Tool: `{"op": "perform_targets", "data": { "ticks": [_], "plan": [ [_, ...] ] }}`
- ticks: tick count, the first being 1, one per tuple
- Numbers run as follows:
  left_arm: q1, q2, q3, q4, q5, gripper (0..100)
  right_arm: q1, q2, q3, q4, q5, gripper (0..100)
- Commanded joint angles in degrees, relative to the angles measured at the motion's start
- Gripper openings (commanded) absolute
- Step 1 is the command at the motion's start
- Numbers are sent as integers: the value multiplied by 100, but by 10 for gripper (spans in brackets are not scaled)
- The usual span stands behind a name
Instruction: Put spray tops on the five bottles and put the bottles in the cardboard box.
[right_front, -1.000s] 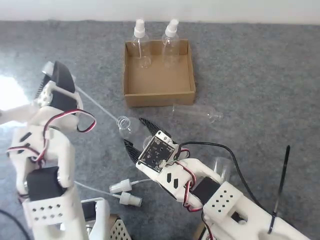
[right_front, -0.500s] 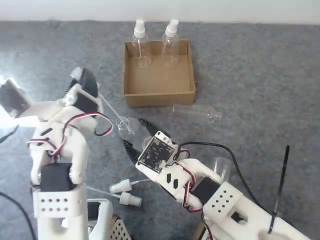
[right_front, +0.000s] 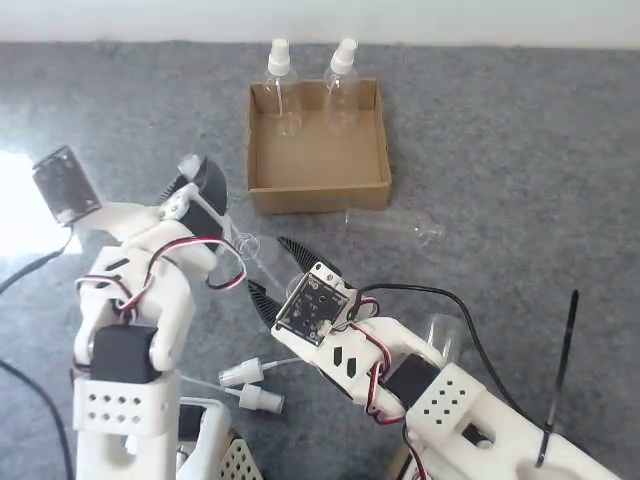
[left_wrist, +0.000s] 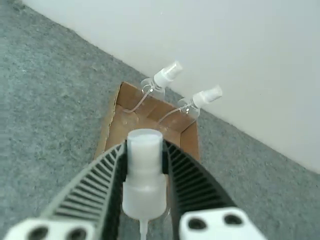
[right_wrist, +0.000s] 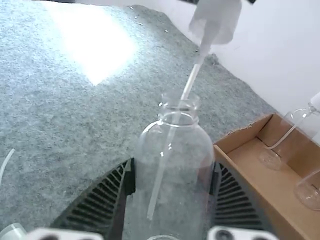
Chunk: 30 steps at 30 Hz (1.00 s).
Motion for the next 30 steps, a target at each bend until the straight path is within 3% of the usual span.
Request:
{"op": "perform_targets", "data": {
  "ticks": [1, 6, 23, 30],
  "plan": [
    [246, -123, -84, 422, -70, 12, 189, -251, -53, -66, 62, 139],
    [651, -123, -66, 651, -70, 12, 268, -251, -44, -66, 62, 139],
    [730, -123, 409, 686, -70, 12, 277, -251, 70, -66, 62, 139],
    [1371, -123, 268, 1160, -79, 15, 444, -242, 70, -66, 53, 139]
  ]
}}
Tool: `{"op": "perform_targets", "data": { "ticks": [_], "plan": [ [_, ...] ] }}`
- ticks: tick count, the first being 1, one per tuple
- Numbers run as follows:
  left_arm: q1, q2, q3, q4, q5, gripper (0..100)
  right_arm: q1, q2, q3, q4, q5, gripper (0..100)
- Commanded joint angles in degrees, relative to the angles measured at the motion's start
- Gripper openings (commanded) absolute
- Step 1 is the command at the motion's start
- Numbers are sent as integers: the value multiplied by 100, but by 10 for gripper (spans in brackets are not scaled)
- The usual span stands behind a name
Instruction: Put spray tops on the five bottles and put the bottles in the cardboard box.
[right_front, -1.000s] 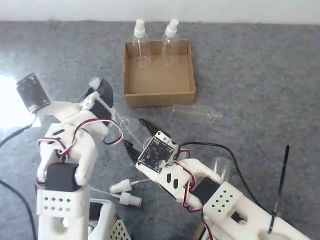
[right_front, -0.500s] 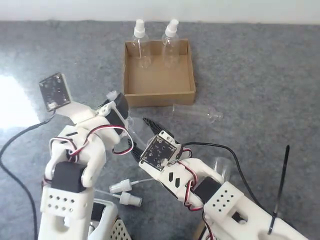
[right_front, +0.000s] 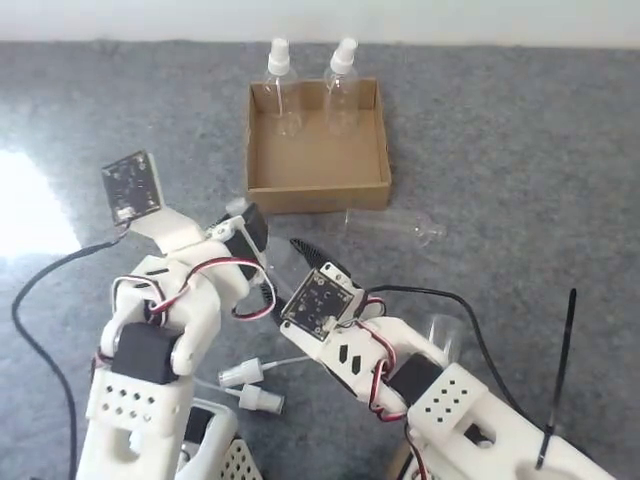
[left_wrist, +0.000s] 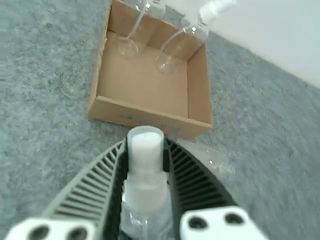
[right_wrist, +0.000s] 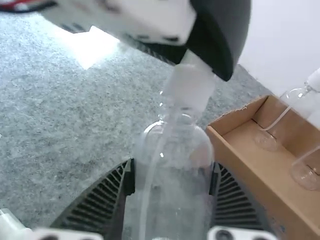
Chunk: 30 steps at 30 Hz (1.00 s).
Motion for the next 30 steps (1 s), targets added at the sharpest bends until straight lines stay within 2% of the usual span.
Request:
{"op": "perform_targets", "data": {
  "ticks": [1, 6, 13, 24, 30],
  "plan": [
    [325, -114, -163, 281, -26, 15, 207, -242, -123, -75, 53, 139],
    [316, -114, -145, 281, -26, 54, 207, -242, -79, -75, -264, 139],
    [316, -114, -180, 589, -26, 281, 215, -242, -70, -66, -308, 139],
    [325, -114, -277, 879, -246, 293, 224, -198, -70, -66, -334, 139],
    [316, -114, -716, 1266, -246, 294, 497, -189, -70, -66, -343, 139]
  ]
}}
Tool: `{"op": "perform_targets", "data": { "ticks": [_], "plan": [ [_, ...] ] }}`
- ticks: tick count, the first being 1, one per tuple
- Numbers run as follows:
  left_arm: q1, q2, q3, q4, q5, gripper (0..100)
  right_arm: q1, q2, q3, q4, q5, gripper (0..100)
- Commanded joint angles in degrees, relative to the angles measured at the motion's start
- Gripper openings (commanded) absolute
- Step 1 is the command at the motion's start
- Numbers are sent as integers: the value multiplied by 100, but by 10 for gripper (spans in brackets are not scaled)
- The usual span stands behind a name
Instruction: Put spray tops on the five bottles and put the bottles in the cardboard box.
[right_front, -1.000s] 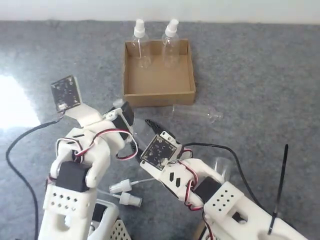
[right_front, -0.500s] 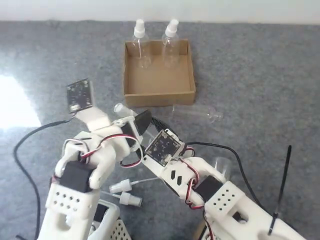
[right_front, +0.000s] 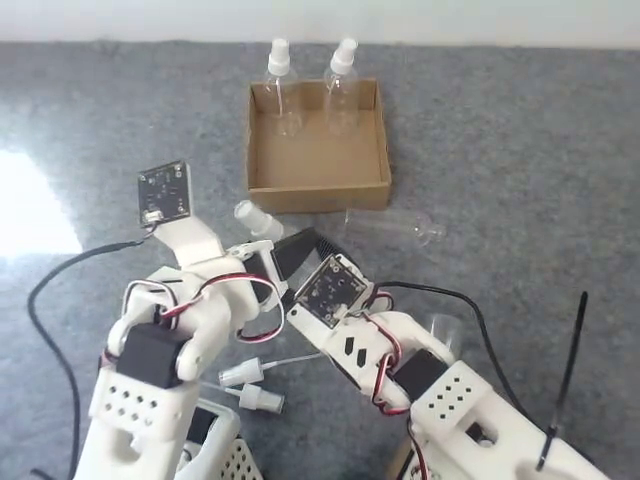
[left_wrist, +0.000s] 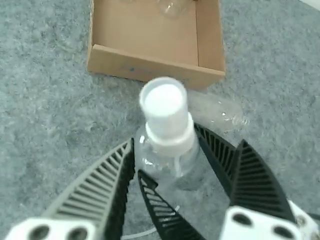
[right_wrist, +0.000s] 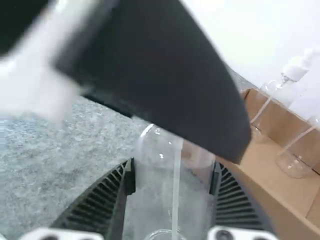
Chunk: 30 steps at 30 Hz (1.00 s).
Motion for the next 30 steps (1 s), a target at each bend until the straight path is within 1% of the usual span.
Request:
{"op": "perform_targets", "data": {
  "ticks": [1, 5, 11, 15, 26, 30],
  "plan": [
    [-26, -114, -611, 281, -79, 294, 215, -163, -53, -66, -70, 139],
    [-53, -114, -875, 501, -70, 294, 215, -163, -53, -66, -70, 139],
    [-993, -114, -1376, 492, -97, 294, 215, -163, -53, -66, -70, 139],
    [-1424, -114, -1631, 492, -97, 294, 215, -189, -53, -66, -70, 139],
    [-2277, -114, -1613, 492, -79, 292, 215, -207, -105, -66, -70, 139],
    [-2418, -114, -1446, 448, -79, 293, 215, -215, -105, -75, -70, 139]
  ]
}}
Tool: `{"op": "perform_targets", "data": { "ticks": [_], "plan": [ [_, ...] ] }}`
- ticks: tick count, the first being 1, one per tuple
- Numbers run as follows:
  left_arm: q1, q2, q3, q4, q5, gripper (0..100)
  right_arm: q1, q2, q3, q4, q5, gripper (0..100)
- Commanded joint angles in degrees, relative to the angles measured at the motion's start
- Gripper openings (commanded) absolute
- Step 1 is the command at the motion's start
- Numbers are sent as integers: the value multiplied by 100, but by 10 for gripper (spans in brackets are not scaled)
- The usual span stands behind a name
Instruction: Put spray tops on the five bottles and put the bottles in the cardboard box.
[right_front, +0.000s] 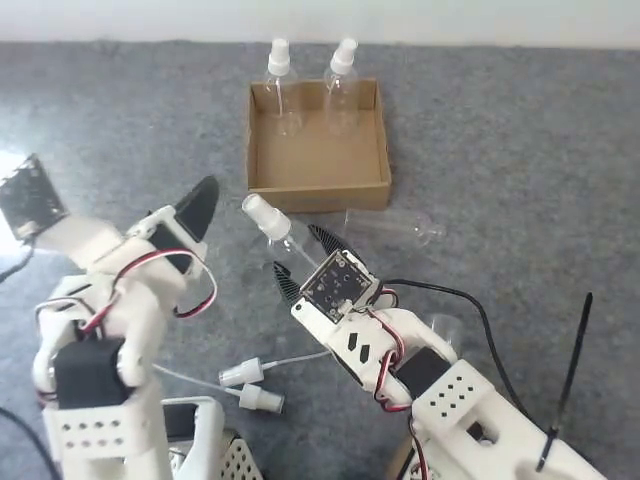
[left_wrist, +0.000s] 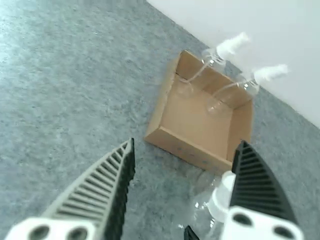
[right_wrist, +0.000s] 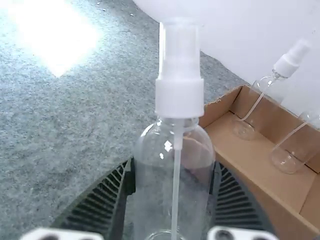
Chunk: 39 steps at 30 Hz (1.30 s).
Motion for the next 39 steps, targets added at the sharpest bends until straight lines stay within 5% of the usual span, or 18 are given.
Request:
{"op": "perform_targets", "data": {
  "ticks": [1, 17, 39],
  "plan": [
    [-88, -114, 48, -97, -26, 293, 66, -215, -105, -75, -70, 139],
    [-26, -114, 1569, -1495, 220, 291, 48, -1666, -62, 813, -114, 140],
    [1538, -114, 1771, -1512, 229, 291, 40, -1736, -53, 866, -589, 139]
  ]
}}
